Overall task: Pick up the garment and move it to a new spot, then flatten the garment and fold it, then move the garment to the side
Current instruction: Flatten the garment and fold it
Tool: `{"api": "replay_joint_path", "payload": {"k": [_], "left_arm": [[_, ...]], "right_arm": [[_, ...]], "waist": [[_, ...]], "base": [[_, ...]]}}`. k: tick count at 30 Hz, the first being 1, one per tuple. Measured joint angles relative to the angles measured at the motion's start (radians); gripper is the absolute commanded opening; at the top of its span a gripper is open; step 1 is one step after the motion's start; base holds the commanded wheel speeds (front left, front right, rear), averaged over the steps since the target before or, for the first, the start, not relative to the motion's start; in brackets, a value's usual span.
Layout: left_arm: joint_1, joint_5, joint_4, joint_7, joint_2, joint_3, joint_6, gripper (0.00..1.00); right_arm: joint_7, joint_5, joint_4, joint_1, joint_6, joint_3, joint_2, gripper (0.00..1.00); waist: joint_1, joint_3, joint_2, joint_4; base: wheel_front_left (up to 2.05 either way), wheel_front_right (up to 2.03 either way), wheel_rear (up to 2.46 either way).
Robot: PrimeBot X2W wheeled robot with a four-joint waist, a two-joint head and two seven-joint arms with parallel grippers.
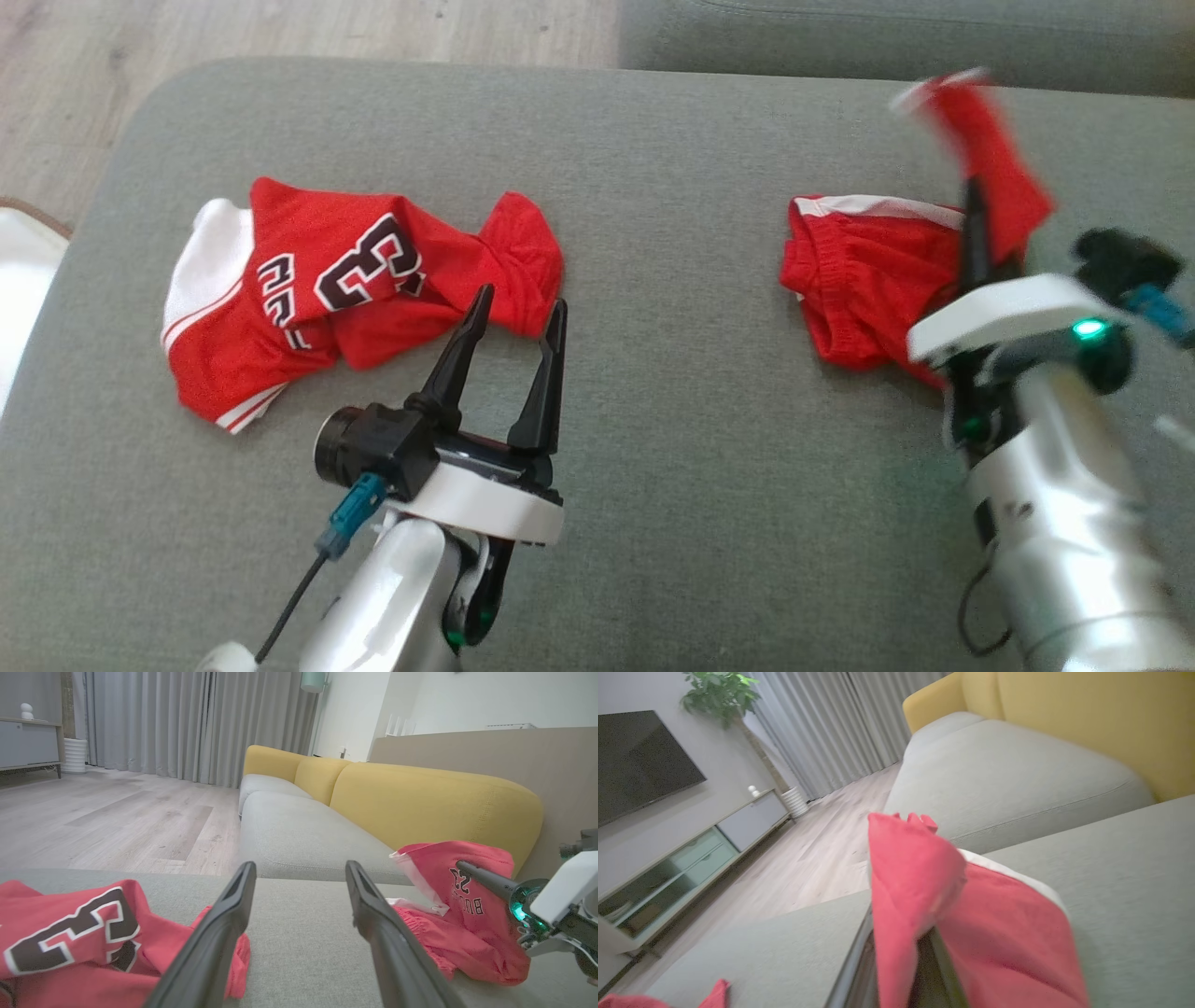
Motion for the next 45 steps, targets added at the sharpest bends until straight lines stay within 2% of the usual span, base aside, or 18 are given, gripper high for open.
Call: {"api": "replay_joint_path", "payload": {"k": [4, 7, 15, 16, 17, 22, 24, 29, 33, 37, 41, 42, 44, 45], "left_arm": [[0.002, 0.0, 0.015, 0.0, 0.0, 0.0, 0.0, 1.0], [0.002, 0.0, 0.019, 0.0, 0.0, 0.0, 0.0, 1.0], [0.002, -0.003, 0.031, 0.0, 0.0, 0.0, 0.0, 1.0], [0.002, -0.003, 0.033, 0.0, 0.0, 0.0, 0.0, 1.0], [0.002, -0.007, 0.035, 0.0, 0.0, 0.0, 0.0, 1.0], [0.002, -0.011, 0.046, 0.0, 0.0, 0.0, 0.0, 1.0], [0.004, -0.011, 0.046, 0.0, 0.0, 0.002, 0.0, 1.0], [0.006, -0.01, 0.048, 0.0, 0.001, 0.02, 0.002, 1.0], [0.01, -0.01, 0.046, 0.0, 0.003, 0.043, 0.002, 1.0], [0.027, 0.0, 0.039, 0.0, 0.008, 0.067, 0.001, 1.0], [0.028, 0.012, 0.025, 0.0, 0.009, 0.085, 0.001, 1.0], [0.028, 0.012, 0.025, 0.0, 0.009, 0.085, 0.001, 1.0], [0.029, 0.02, 0.021, 0.0, 0.009, 0.094, 0.0, 1.0], [0.029, 0.03, 0.019, 0.0, 0.009, 0.099, 0.0, 1.0]], "right_arm": [[0.003, 0.108, -0.042, 0.053, 0.0, 0.152, -0.006, 0.0], [0.003, 0.158, -0.053, 0.074, 0.0, 0.243, -0.037, 0.0], [0.003, 0.199, -0.031, 0.082, 0.0, 0.46, -0.115, 0.0], [0.003, 0.196, -0.029, 0.082, 0.0, 0.495, -0.119, 0.3], [0.003, 0.187, -0.021, 0.082, 0.0, 0.529, -0.122, 1.0], [0.031, 0.134, 0.026, 0.077, 0.0, 0.707, -0.131, 1.0], [0.028, 0.096, 0.049, 0.07, 0.0, 0.737, -0.131, 1.0], [0.004, 0.106, 0.019, 0.058, 0.0, 0.728, -0.125, 1.0], [-0.008, 0.111, -0.055, 0.062, 0.0, 0.644, -0.125, 1.0], [-0.009, 0.046, -0.152, 0.083, 0.0, 0.446, -0.135, 1.0], [-0.009, -0.077, -0.251, 0.178, 0.0, 0.231, -0.124, 1.0], [-0.009, -0.077, -0.251, 0.178, 0.0, 0.231, -0.124, 1.0], [-0.009, -0.129, -0.308, 0.242, 0.0, 0.131, -0.09, 1.0], [-0.009, -0.185, -0.373, 0.303, 0.0, 0.053, -0.047, 1.0]], "waist": [[0.0, -0.001, 0.0, 0.017], [0.0, 0.0, 0.0, 0.028], [0.0, -0.001, 0.0, 0.035], [0.0, -0.001, 0.0, 0.032], [0.0, -0.002, 0.0, 0.029], [0.0, -0.013, 0.0, 0.007], [0.0, -0.018, 0.0, -0.004], [0.0, -0.034, 0.0, -0.045], [0.0, -0.048, 0.0, -0.084], [0.0, -0.061, 0.0, -0.125], [0.0, -0.075, 0.0, -0.159], [0.0, -0.075, 0.0, -0.159], [-0.0001, -0.078, 0.0, -0.173], [0.0, -0.079, 0.0, -0.182]], "base": [[0.0, 0.0, 0.0], [0.0, 0.0, 0.0], [0.0, 0.0, 0.0], [0.0, 0.0, 0.0], [0.0, 0.0, 0.0], [0.0, 0.0, 0.0], [0.0, 0.0, 0.0], [0.0, 0.0, 0.0], [0.0, 0.0, 0.0], [0.0, 0.0, 0.0], [0.0, 0.0, 0.0], [0.0, 0.0, 0.0], [0.0, 0.0, 0.0], [0.0, 0.0, 0.0]]}}
